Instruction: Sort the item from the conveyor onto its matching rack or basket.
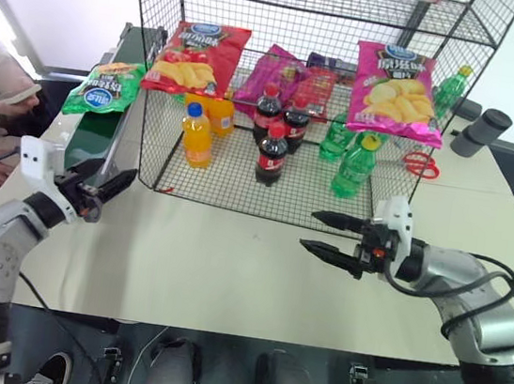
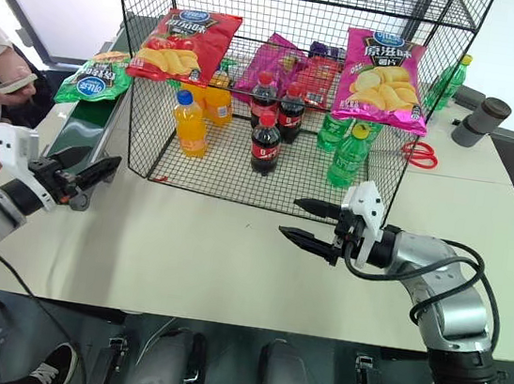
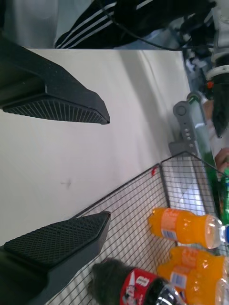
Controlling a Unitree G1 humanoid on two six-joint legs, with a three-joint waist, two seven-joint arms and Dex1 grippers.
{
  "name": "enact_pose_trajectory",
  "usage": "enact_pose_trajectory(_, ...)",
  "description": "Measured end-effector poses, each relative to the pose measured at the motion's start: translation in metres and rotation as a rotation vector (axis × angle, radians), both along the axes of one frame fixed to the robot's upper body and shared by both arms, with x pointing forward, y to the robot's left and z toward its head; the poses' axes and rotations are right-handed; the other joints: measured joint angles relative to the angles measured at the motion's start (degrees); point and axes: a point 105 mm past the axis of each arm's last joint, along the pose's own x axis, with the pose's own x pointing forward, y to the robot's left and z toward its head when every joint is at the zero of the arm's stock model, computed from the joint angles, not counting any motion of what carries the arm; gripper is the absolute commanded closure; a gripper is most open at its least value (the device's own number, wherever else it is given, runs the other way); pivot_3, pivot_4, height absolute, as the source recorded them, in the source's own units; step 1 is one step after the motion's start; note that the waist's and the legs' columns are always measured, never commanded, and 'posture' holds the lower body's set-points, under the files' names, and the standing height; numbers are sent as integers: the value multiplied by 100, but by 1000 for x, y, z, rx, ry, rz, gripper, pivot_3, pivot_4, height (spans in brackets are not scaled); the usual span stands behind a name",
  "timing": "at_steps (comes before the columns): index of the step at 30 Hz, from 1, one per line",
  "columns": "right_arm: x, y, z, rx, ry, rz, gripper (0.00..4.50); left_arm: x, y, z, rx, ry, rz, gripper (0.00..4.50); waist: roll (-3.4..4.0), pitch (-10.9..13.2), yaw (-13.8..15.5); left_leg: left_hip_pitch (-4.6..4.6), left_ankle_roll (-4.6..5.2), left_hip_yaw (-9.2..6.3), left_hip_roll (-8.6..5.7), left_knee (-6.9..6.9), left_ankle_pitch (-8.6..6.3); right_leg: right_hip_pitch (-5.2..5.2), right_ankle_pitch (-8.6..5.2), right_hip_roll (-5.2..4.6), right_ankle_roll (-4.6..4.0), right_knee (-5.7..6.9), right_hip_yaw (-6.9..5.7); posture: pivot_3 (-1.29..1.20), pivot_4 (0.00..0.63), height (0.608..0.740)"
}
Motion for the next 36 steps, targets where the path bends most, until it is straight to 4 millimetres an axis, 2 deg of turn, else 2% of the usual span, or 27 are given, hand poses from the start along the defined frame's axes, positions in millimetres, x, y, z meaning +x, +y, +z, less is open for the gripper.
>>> enact_pose_trajectory(8, 10, 13, 1, 38, -16, 42, 53, -24, 8, 12, -58, -31, 90, 0, -2, -1, -21, 2, 0, 1, 1, -1, 0, -1, 0, -2, -1, 3, 1, 0, 150, 740)
enact_pose_trajectory(15, 9, 24, 0, 39, -10, 93, 53, -42, 29, 4, -95, -46, 209, 0, -3, -2, -6, 2, -1, 1, 0, -1, 0, -1, 0, -3, -2, 2, 0, 0, 150, 740)
enact_pose_trajectory(21, 8, 30, 0, 28, -28, 112, 53, -54, 38, -6, -245, 78, 233, 0, -4, -2, -9, 2, 0, -2, 0, -1, 0, -1, 0, -6, -2, 2, -1, 0, 150, 740)
enact_pose_trajectory(25, 11, 31, 1, 18, -47, 111, 53, -58, 48, 1, -346, 64, 264, 0, -4, -2, -11, 2, -1, -3, 0, -1, 0, -1, 0, -6, -2, 2, -2, 0, 150, 740)
enact_pose_trajectory(27, 11, 31, 1, 14, -54, 111, 53, -61, 54, 3, -341, 44, 294, 0, -4, -2, -13, 2, -1, -1, -1, -1, 0, -1, -1, -6, -3, 2, -2, 0, 150, 740)
enact_pose_trajectory(33, 10, 31, 0, 11, -52, 117, 53, -77, 65, -8, -294, 74, 335, 0, -4, -2, -20, 2, -1, 0, 0, -2, 0, -4, -2, -7, -5, 2, -2, 0, 150, 740)
enact_pose_trajectory(36, 10, 31, 0, 7, -52, 122, 53, -84, 75, -5, -68, 39, 353, 0, -4, -3, -20, 2, -2, 4, -1, -4, 0, -6, -10, -10, -23, -1, -3, 0, 150, 740)
